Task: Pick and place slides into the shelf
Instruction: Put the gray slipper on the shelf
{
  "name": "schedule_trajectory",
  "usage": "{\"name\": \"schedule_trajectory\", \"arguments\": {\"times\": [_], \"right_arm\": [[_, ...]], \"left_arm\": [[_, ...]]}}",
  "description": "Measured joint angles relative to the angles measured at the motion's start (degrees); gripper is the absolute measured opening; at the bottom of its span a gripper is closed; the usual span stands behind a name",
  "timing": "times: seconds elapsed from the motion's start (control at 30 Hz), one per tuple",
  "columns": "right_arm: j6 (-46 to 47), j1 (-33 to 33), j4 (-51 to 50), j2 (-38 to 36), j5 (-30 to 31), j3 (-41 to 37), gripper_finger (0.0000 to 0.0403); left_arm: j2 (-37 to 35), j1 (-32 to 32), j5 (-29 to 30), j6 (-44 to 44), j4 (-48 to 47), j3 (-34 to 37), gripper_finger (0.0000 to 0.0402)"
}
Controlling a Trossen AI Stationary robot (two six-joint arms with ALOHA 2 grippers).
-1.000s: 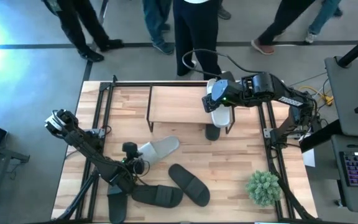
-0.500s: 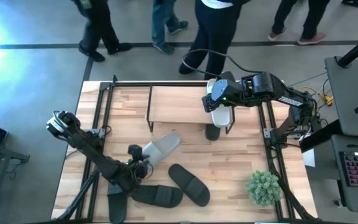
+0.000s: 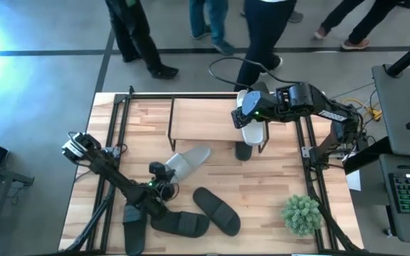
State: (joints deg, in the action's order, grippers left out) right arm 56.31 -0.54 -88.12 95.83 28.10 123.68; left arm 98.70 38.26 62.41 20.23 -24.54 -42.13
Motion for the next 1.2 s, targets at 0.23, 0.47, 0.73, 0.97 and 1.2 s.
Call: {"name": "schedule_trajectory", "arguments": {"times": [0.23, 0.47, 0.73, 0.97, 1.2], "right_arm": [[-0.9, 0.0, 0.0, 0.0, 0.0, -0.1, 0.0265], [-1.9, 0.0, 0.0, 0.0, -0.4, 0.0, 0.0265], [-1.9, 0.0, 0.6, 0.0, -14.2, 0.2, 0.0265], [-1.3, 0.4, 0.4, 0.0, -15.0, 0.2, 0.0265], [-1.5, 0.4, 0.4, 0.0, -14.8, -0.8, 0.0265]], "left_arm": [[-0.3, -1.1, -0.4, 0.0, -0.1, -1.5, 0.0001], [-6.4, -1.0, -7.1, -1.6, -3.4, -6.0, 0.0], [-19.9, -0.6, -9.0, -6.4, -7.5, -7.2, 0.0], [-26.3, -0.7, -14.8, -16.6, -7.1, -7.0, 0.0], [-19.9, -0.8, -16.2, -25.2, -0.9, -3.0, 0.0]]}}
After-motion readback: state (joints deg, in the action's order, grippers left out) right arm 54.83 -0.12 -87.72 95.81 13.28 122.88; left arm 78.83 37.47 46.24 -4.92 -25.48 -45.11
